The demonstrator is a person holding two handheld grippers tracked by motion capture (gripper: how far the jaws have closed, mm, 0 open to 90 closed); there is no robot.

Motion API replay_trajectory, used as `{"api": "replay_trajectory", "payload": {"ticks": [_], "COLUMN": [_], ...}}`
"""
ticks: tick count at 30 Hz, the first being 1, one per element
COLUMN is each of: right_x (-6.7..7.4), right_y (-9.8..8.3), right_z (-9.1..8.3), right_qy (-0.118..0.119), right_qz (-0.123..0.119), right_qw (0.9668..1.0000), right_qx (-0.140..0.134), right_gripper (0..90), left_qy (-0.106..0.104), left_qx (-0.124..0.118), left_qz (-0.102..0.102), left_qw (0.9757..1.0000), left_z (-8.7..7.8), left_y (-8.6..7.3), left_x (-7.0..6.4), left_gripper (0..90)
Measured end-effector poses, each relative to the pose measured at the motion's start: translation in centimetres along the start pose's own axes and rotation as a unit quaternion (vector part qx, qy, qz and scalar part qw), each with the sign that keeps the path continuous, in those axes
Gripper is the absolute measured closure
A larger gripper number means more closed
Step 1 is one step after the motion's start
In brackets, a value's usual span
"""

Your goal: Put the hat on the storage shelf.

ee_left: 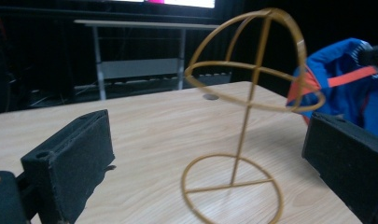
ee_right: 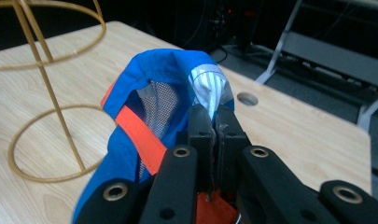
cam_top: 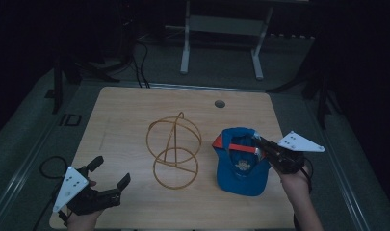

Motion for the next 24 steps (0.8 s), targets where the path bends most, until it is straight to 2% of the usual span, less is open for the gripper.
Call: {"api": "replay_trajectory", "payload": {"ticks": [6, 11, 15, 16, 19, 22, 23, 24], "right_x": [0.0, -0.1, -0.1, -0.1, -0.2, -0.2, -0.2, -0.1], "right_y": [1.6, 2.4, 2.8, 2.8, 3.1, 3.4, 3.4, 3.4], "right_z": [-0.8, -1.5, -2.1, -2.1, -2.6, -3.0, -3.0, -3.1], "right_qy": [0.002, 0.002, 0.004, 0.004, 0.003, 0.003, 0.003, 0.004], "right_qz": [-0.006, -0.008, -0.004, -0.004, -0.003, -0.001, -0.001, -0.003], "right_qw": [0.9999, 0.9998, 0.9997, 0.9997, 0.9996, 0.9994, 0.9994, 0.9994], "right_qx": [-0.011, -0.018, -0.025, -0.025, -0.029, -0.034, -0.034, -0.034], "right_gripper": [87.6, 87.6, 87.6, 87.6, 87.6, 87.6, 87.6, 87.6], "left_qy": [-0.047, -0.073, -0.101, -0.101, -0.123, -0.139, -0.139, -0.147], "left_qx": [0.011, 0.023, 0.028, 0.028, 0.029, 0.037, 0.037, 0.041], "left_qz": [0.011, 0.013, 0.016, 0.016, 0.022, 0.026, 0.026, 0.025], "left_qw": [0.9988, 0.997, 0.9943, 0.9943, 0.9918, 0.9893, 0.9893, 0.988], "left_z": [1.8, 3.4, 4.6, 4.6, 5.8, 7.0, 7.0, 7.5], "left_y": [1.9, 2.9, 3.4, 3.4, 4.1, 4.5, 4.5, 4.6], "left_x": [-2.5, -4.4, -6.3, -6.3, -7.9, -8.9, -8.9, -9.5], "left_gripper": [3.5, 4.4, 4.4, 4.4, 5.3, 5.3, 5.2, 5.2]}}
Point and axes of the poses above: each handheld gripper's, and its own axes: z roughly forward along the jaws, y roughly out of its top, x roughly to its left, the point moved 9 cm from there along z, roughly forward along the jaws, and after that the axes turned 13 degrees about -x, right-handed, at the moved point
